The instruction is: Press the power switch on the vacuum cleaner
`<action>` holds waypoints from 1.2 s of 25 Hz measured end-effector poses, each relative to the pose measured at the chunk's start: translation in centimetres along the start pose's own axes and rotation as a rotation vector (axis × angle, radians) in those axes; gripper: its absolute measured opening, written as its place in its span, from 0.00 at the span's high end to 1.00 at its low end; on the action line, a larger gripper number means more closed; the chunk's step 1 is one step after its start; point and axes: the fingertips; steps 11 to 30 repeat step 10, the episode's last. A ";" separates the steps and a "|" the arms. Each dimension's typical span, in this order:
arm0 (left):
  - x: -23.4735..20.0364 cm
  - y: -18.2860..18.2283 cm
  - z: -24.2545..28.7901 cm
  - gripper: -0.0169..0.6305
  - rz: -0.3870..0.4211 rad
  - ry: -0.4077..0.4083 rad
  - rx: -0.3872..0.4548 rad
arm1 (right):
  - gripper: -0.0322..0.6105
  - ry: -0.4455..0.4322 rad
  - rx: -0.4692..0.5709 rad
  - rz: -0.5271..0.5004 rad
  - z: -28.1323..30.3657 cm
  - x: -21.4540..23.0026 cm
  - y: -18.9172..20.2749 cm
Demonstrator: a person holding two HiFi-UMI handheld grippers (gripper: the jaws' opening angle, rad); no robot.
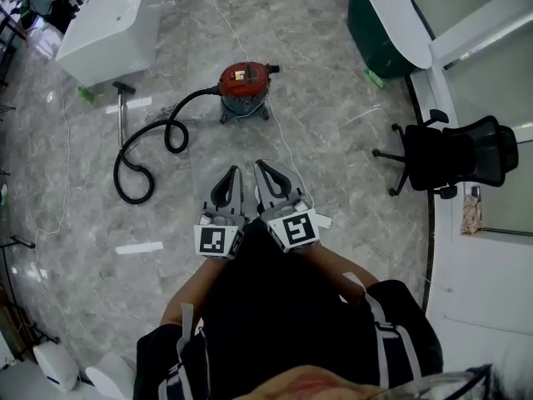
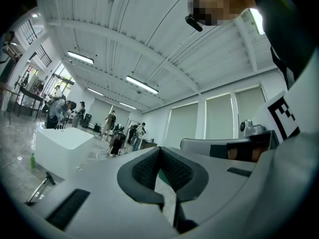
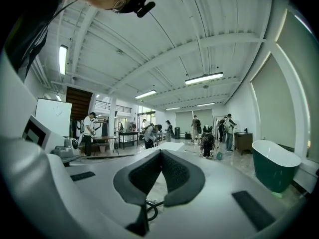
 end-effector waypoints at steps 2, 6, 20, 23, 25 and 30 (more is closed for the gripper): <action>0.1 -0.6 0.0 0.95 0.001 -0.001 0.011 | 0.93 -0.006 -0.003 -0.006 -0.1 -0.2 0.1; -1.2 -0.4 -0.3 0.95 0.011 -0.020 -0.013 | 0.93 -0.008 0.000 -0.012 0.8 -0.8 0.5; -2.3 -0.7 0.6 0.95 -0.003 -0.026 0.028 | 0.93 0.000 -0.005 -0.029 1.9 -0.2 0.2; -2.3 -0.7 0.6 0.95 -0.003 -0.026 0.028 | 0.93 0.000 -0.005 -0.029 1.9 -0.2 0.2; -2.3 -0.7 0.6 0.95 -0.003 -0.026 0.028 | 0.93 0.000 -0.005 -0.029 1.9 -0.2 0.2; -2.3 -0.7 0.6 0.95 -0.003 -0.026 0.028 | 0.93 0.000 -0.005 -0.029 1.9 -0.2 0.2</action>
Point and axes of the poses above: the fingertips, and each gripper's own axes: z forward along the fingers, x to its right, y out of its underside, and after that the axes turned 2 degrees about z, right-handed
